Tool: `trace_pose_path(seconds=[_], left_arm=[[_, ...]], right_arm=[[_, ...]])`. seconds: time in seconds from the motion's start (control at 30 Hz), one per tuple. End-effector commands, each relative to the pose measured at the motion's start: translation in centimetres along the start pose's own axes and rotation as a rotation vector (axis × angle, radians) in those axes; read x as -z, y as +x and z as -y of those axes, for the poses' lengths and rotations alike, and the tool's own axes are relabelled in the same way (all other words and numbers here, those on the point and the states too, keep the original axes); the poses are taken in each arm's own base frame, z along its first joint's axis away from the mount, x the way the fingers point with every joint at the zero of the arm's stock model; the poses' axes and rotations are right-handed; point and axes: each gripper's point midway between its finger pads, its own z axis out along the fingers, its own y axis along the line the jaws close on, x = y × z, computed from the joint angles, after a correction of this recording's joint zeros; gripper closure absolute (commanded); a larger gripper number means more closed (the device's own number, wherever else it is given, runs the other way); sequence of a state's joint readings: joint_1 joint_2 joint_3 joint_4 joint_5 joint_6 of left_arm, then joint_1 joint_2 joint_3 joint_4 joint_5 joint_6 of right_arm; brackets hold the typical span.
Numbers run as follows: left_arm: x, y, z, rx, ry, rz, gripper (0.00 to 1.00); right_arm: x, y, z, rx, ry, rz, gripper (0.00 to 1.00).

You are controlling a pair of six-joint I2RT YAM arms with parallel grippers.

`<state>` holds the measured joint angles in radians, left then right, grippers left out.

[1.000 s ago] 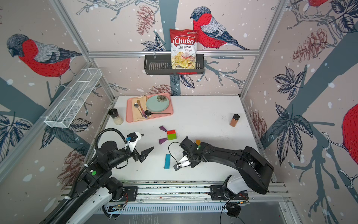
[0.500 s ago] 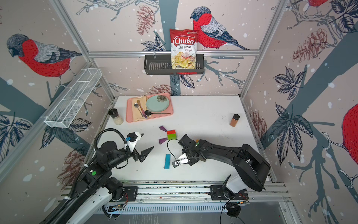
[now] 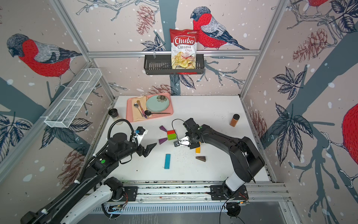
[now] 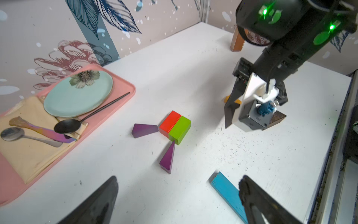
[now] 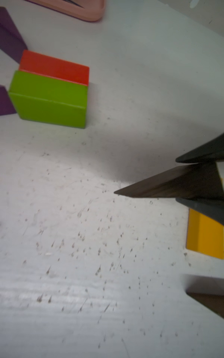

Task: Assemble a small pinwheel with building blocks
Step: Pick up the building block from the center of the board.

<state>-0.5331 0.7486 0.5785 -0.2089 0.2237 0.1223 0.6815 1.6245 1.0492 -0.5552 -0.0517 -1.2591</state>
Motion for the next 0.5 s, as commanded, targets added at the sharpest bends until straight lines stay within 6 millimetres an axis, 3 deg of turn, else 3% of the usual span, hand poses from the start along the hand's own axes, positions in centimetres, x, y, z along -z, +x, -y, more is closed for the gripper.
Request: trace_pose_path(seconds=[0.0,0.17,0.47], left_arm=[[-0.5,-0.2,-1.0,0.024,-0.045,-0.024,0.04],[-1.1,-0.6,-1.5,0.046,-0.061,0.003,0.03],[-2.2,0.7,-2.7,0.061,-0.074,-0.042,0.03]], right_arm=[[-0.1,1.3,2.2,-0.015,-0.001,-0.017,0.79],[-1.5,2.9,6.1,0.014,0.013,-0.049,0.79],[-4.4,4.1,12.9,0.090,0.065,-0.060,0.78]])
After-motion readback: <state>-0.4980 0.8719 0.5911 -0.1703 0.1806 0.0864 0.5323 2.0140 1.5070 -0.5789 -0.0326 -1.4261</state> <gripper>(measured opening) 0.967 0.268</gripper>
